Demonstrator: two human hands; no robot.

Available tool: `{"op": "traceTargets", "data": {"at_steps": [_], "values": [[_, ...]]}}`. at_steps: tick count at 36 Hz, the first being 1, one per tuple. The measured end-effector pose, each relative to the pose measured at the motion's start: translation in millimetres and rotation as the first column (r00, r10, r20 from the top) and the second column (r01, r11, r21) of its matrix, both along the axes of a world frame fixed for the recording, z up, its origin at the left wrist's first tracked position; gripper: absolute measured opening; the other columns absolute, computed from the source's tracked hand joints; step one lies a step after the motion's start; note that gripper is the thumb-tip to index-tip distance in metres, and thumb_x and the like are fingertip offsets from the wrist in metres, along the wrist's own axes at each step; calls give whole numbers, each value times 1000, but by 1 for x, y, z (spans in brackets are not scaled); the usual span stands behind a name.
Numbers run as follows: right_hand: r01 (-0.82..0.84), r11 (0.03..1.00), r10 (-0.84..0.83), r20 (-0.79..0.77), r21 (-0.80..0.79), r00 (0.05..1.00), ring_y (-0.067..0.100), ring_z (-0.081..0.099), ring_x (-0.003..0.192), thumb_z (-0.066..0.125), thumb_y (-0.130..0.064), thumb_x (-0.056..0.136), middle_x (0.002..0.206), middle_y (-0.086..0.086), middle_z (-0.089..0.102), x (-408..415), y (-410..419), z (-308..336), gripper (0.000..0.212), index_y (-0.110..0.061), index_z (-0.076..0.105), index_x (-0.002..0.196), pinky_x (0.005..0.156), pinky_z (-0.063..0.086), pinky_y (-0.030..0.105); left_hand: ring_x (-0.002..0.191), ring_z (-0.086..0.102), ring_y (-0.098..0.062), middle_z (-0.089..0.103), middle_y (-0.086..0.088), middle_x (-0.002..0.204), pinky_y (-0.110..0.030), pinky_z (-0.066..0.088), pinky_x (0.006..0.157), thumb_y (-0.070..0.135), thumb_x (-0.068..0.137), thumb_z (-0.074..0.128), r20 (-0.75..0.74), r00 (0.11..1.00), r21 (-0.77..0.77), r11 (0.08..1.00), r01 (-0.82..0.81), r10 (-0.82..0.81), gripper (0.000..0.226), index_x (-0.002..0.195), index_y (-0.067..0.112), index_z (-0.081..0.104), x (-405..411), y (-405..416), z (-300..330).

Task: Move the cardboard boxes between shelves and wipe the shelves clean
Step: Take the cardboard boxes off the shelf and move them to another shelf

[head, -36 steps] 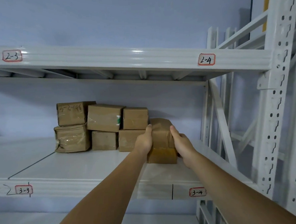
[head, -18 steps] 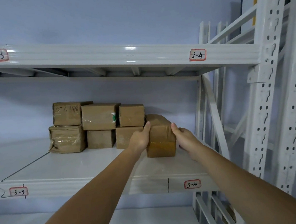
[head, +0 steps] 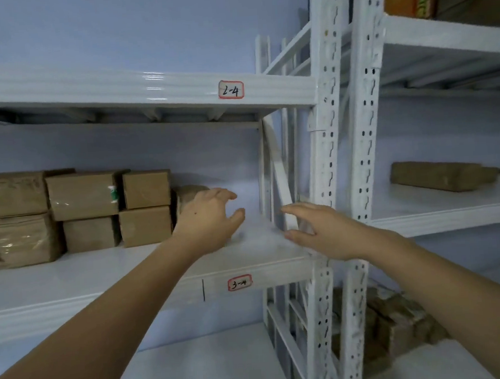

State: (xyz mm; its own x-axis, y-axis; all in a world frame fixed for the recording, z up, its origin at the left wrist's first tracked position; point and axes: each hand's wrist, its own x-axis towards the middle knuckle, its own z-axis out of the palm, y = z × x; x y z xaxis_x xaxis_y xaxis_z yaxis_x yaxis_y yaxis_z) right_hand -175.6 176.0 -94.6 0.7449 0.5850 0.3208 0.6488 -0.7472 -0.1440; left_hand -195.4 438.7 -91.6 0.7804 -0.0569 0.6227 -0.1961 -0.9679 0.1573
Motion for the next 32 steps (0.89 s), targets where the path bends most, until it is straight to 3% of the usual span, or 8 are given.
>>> {"op": "traceTargets", "data": {"at_steps": [3,7,15,23,32], "values": [[40,999,-40,-9,8,999,10,39,141,45,-58,101,164,-14,26,-8,-47,3,67,-34,25,161,118,32,31,143,39,-19,44,4,156,-38,34,117,53,101,49,-108,991,89,993,83,-73,55,150,27,46,-9,-50,1],[114,993,-114,22,-18,993,14,34,146,44,-59,101,163,-6,31,-14,-121,5,70,-27,27,161,120,28,31,144,39,-18,40,6,160,-40,35,117,55,100,50,-209,964,121,974,192,-165,62,155,29,38,-11,-127,-1],[265,961,-263,38,-77,964,16,31,148,46,-55,102,164,-5,31,-38,-274,-1,66,-26,29,160,121,25,32,146,36,-22,32,0,164,-37,33,117,47,100,56,-316,896,96,929,358,-313,72,161,24,24,-5,-279,-16],[363,928,-366,-34,-84,930,17,26,151,47,-57,101,167,-1,26,-33,-388,-23,72,-23,25,161,124,20,31,147,34,-20,34,3,163,-37,30,120,51,102,50,-342,868,134,895,425,-361,64,158,26,31,34,-391,-36],[441,895,-445,-66,-58,893,15,31,149,45,-63,100,166,-3,29,30,-472,-43,75,-24,28,161,123,24,32,144,37,-19,37,4,161,-36,32,117,54,103,45,-327,843,162,854,495,-426,62,157,26,33,108,-482,-42]]}}
